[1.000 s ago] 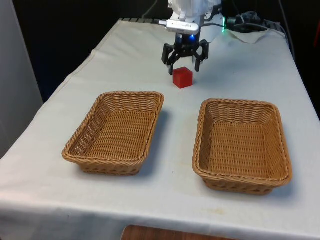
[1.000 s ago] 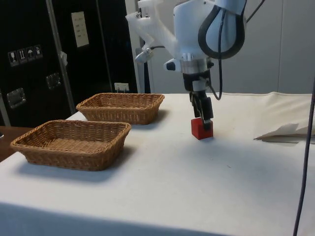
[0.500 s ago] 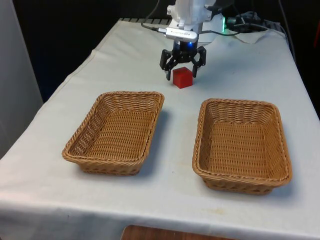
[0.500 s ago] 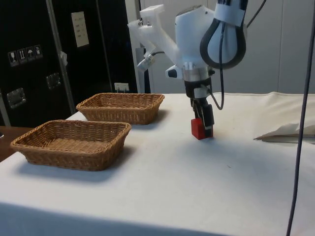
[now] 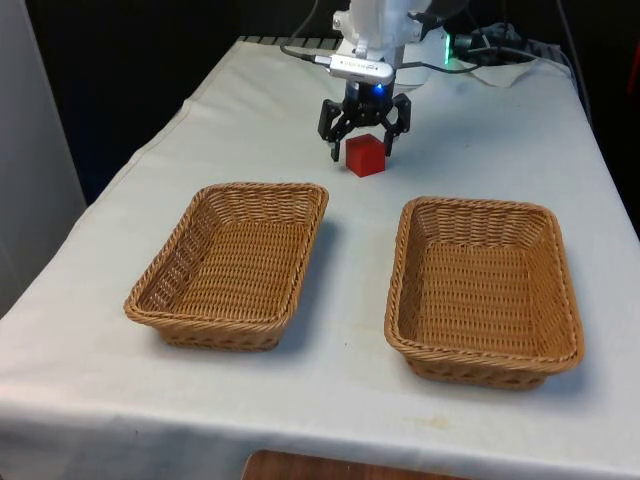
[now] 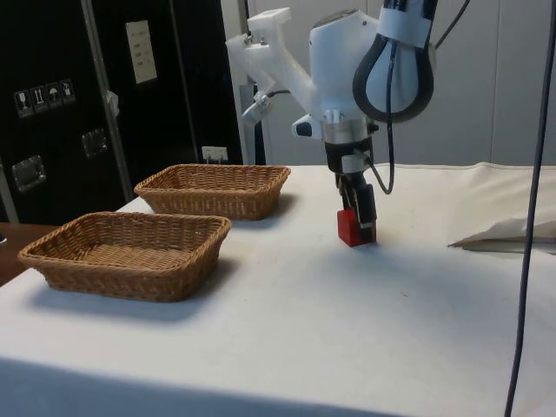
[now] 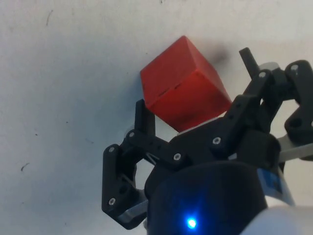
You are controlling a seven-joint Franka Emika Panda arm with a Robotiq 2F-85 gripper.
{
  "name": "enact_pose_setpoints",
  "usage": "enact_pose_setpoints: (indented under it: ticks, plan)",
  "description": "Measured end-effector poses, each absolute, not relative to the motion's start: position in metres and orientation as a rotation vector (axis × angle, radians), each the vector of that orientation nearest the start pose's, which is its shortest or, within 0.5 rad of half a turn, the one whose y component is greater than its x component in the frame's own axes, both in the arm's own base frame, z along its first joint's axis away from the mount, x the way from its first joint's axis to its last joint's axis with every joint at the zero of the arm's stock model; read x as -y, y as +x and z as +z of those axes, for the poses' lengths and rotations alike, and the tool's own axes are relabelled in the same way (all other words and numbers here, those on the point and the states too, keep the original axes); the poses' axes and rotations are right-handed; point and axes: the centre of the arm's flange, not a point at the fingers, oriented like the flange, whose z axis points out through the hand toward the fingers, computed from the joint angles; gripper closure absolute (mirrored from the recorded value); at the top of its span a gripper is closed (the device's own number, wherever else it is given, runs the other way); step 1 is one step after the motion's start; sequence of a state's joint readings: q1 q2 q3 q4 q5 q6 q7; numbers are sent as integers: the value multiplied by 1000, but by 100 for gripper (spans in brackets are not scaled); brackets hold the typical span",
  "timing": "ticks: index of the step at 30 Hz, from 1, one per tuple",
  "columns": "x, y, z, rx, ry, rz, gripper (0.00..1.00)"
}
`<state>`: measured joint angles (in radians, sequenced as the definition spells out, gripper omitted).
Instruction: Pick up the red cube and place it into the right basket.
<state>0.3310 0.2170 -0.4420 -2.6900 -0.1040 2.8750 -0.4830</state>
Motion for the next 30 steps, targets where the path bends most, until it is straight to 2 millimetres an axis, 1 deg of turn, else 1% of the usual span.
enact_pose_setpoints:
  ticks: [10, 11, 12, 13, 14, 18, 19, 20, 30]
  plan:
    - [51, 403, 171, 768, -3156, 76, 0]
    - [52, 403, 171, 765, -3156, 76, 2]
    - [52, 403, 171, 765, -3156, 76, 10]
    - [52, 403, 171, 765, -3156, 76, 19]
    - [53, 403, 171, 763, -3157, 76, 19]
    - [53, 403, 171, 762, -3158, 76, 65]
    - [53, 402, 171, 760, -3158, 76, 91]
    - [53, 402, 171, 760, -3158, 76, 99]
    - [54, 403, 172, 758, -3159, 73, 98]
